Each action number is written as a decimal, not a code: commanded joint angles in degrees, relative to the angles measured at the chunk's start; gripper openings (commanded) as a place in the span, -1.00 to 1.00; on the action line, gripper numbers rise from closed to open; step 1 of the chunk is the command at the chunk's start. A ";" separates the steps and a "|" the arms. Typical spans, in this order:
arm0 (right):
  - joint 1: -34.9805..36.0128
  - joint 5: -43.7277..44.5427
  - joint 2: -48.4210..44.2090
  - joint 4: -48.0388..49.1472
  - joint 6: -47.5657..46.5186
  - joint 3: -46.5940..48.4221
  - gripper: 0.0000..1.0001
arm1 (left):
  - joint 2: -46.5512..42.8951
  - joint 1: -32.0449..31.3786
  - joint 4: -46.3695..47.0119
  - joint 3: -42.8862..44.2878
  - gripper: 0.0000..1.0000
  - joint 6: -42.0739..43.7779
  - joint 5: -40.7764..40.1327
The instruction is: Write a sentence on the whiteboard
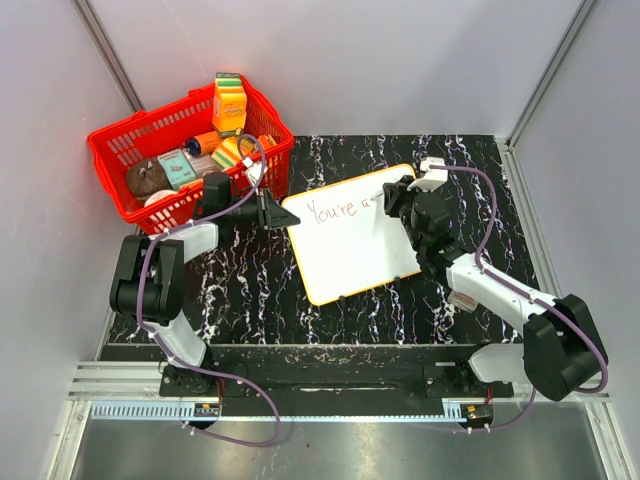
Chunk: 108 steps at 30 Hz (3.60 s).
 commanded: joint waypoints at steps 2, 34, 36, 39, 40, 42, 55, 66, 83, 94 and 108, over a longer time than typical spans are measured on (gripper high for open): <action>-0.69 0.49 -0.32 1.40 0.35 0.91 -1.00 | 2.18 -3.28 -3.81 -1.52 -1.00 12.38 -3.48; -0.86 -1.27 1.09 2.81 1.05 1.43 -1.00 | 2.35 -3.28 -3.98 -1.25 -1.00 12.47 -3.39; -0.86 -1.45 0.47 2.37 1.05 0.91 -1.00 | 2.35 -3.28 -3.89 -1.25 -1.00 12.47 -3.48; -0.86 -1.97 -0.23 1.49 0.96 0.20 -1.00 | 2.35 -3.28 -3.98 -1.25 -1.00 12.47 -3.39; -0.86 -2.24 -0.41 1.32 1.05 -0.06 -1.00 | 2.35 -3.28 -3.98 -1.25 -1.00 12.47 -3.30; -0.86 -2.33 -0.85 0.88 0.96 -0.59 -1.00 | 2.35 -3.28 -3.98 -1.25 -1.00 12.47 -3.39; -0.78 -3.12 -2.52 0.26 1.84 -3.75 -1.00 | 2.27 -3.28 -3.98 -1.43 -1.00 12.47 -3.39; -0.86 -1.01 -0.67 1.40 0.96 0.55 -1.00 | 2.27 -3.37 -3.98 -1.43 -1.00 12.56 -3.48; -1.39 0.92 0.82 0.79 0.43 2.93 -1.00 | 2.18 -3.37 -3.98 -1.43 -1.00 12.65 -3.39; -1.57 0.31 -1.11 -0.62 1.13 -0.15 -1.00 | 2.26 -3.37 -4.07 -1.43 -1.00 12.65 -3.39; -1.65 -0.39 -2.61 -1.15 1.93 -2.35 -1.00 | 2.27 -3.55 -4.07 -1.43 -1.00 12.65 -3.48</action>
